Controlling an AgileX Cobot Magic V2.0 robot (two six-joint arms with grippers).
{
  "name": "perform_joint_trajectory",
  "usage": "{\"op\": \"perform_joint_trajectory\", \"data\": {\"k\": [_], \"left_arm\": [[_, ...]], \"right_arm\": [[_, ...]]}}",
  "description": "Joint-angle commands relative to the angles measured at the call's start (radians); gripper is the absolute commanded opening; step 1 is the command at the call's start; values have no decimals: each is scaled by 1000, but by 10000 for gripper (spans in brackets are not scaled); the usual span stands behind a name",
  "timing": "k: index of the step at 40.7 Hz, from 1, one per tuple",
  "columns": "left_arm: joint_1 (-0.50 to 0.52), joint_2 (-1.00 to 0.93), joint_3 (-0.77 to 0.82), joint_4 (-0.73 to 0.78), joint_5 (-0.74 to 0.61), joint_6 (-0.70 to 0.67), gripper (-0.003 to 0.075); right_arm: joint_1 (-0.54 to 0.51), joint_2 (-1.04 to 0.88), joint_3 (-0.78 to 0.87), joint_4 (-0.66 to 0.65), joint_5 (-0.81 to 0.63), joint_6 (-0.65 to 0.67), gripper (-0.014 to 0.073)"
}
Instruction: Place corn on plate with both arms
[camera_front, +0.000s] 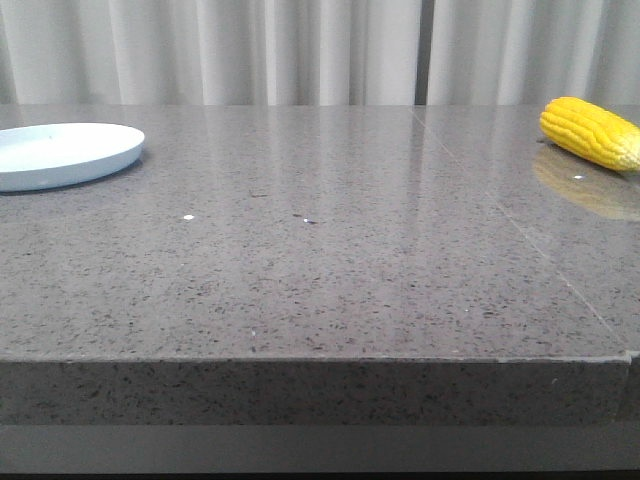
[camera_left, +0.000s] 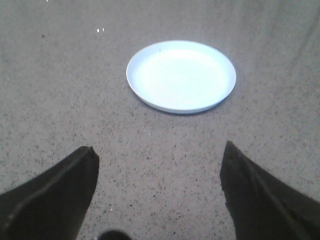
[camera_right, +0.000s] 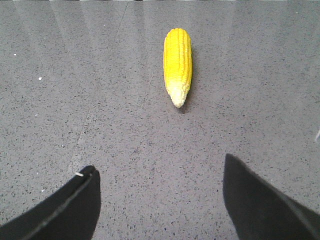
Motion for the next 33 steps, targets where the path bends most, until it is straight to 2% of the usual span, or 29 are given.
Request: {"op": "perform_joint_trajectory", "data": {"k": [1,11,25,30,33], "left_arm": [[-6,90,-53,3,-45,-1,507],[-6,292,-123,38,-52,-1,507],[0,631,-340,101,17,11,507],[56,752,-427,18,23,90,507],[121,816,-488,-135,37,204,507]], "right_arm": [[-4,12,-33,-9,-80,-6,542],[-4,12,-33,-9,-80,-6,542],[-4,12,-33,-9,-80,-6,542],[-4,12,-33,-9,-80,-6,542],[-4,12,-33,-9,-80,-6,542]]}}
